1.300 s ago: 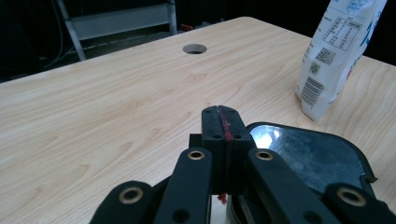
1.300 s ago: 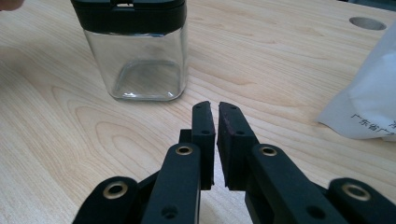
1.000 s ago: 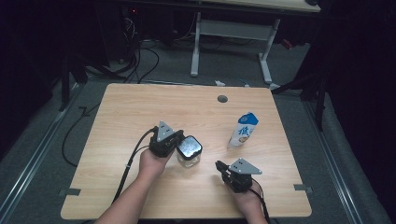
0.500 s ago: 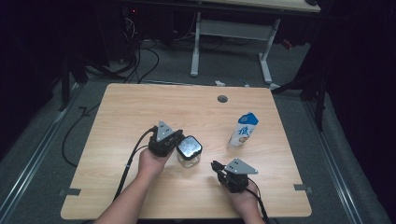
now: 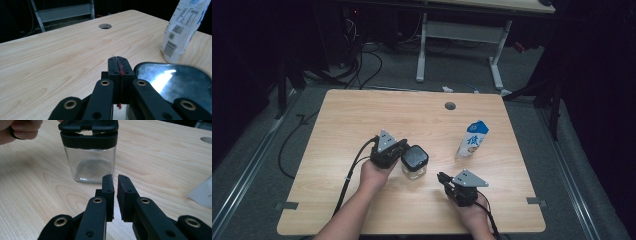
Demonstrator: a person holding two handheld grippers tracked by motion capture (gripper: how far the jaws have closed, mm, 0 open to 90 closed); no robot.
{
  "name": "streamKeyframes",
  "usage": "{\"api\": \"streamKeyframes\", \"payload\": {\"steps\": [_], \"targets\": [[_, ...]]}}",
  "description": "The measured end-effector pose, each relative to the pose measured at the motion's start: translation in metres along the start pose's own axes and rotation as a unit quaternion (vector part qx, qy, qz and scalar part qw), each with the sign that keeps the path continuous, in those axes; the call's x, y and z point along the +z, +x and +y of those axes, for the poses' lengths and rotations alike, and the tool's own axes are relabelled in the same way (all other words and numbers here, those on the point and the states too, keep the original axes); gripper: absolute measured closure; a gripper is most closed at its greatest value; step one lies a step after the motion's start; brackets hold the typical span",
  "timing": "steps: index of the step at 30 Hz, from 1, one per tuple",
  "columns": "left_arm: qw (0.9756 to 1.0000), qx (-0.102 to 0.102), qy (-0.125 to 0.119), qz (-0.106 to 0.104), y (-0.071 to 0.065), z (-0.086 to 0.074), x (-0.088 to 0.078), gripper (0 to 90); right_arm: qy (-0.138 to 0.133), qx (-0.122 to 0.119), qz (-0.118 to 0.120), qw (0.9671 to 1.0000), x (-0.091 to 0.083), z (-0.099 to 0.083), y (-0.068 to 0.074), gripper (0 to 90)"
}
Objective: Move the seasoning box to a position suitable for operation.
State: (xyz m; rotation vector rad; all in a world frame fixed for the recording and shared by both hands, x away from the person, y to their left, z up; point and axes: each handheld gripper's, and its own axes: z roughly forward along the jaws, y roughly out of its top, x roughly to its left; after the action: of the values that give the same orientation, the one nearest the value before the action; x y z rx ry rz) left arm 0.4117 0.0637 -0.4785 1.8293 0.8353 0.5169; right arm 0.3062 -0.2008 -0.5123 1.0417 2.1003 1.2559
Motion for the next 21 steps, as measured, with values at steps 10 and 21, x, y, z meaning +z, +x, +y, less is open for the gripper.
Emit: {"api": "streamKeyframes", "payload": {"steps": [10,21], "targets": [[0.9997,-0.008,0.022,-0.002,0.005,-0.011,0.007,90.0,-0.017,0.0,0.005,0.9998,0.005,0.016,0.001,86.5],[1.0,-0.006,-0.005,-0.006,0.003,-0.003,-0.003,90.0,-0.028,-0.022,0.007,0.9993,0.014,0.035,0.011,86.5]]}}
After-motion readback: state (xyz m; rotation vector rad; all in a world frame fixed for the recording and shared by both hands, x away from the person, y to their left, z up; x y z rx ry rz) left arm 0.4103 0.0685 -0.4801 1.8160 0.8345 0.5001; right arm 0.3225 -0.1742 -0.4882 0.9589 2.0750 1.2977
